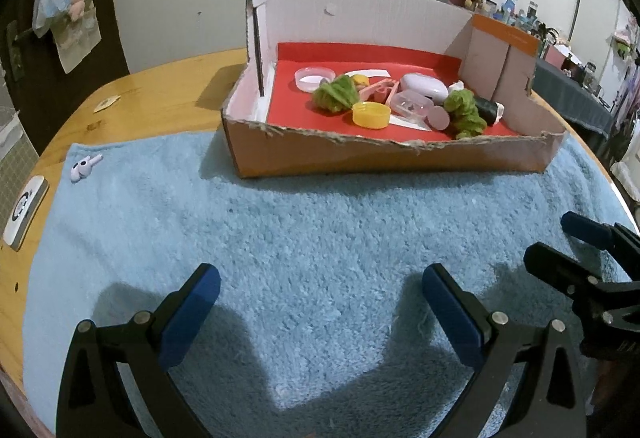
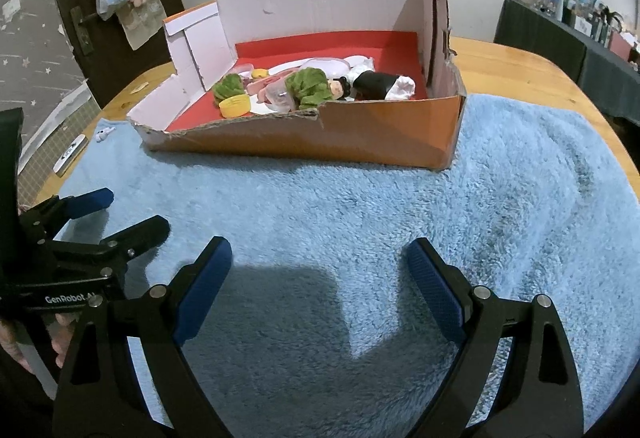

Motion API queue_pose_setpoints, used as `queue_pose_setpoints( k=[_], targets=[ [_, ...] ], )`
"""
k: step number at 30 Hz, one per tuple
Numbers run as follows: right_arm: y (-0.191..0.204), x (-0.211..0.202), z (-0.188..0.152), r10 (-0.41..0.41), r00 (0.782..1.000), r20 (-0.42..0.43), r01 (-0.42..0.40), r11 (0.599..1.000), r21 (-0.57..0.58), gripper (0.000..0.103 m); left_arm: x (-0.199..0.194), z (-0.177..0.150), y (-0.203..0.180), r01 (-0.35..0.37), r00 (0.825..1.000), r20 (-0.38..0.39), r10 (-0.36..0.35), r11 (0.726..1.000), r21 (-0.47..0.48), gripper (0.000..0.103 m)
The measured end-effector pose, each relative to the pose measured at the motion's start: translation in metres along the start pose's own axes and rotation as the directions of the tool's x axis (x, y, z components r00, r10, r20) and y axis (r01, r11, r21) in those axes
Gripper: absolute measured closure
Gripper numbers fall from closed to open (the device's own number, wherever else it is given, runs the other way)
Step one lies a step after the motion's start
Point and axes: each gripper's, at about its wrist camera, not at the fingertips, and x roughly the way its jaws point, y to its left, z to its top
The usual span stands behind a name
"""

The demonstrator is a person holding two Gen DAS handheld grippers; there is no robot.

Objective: Organize objects

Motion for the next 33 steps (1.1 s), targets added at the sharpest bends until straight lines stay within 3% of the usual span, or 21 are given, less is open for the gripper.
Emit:
queue_pose_setpoints(
  k=[33],
  targets=[
    [-0.0016, 0.0001, -0.002, -0.008, 1.0, 0.03, 0.007, 1.0, 0.003, 0.011, -0.0014, -0.0042, 0.0002, 0.001, 1.0, -0.005, -0.001, 1.0, 0.018, 0.0]
  ],
)
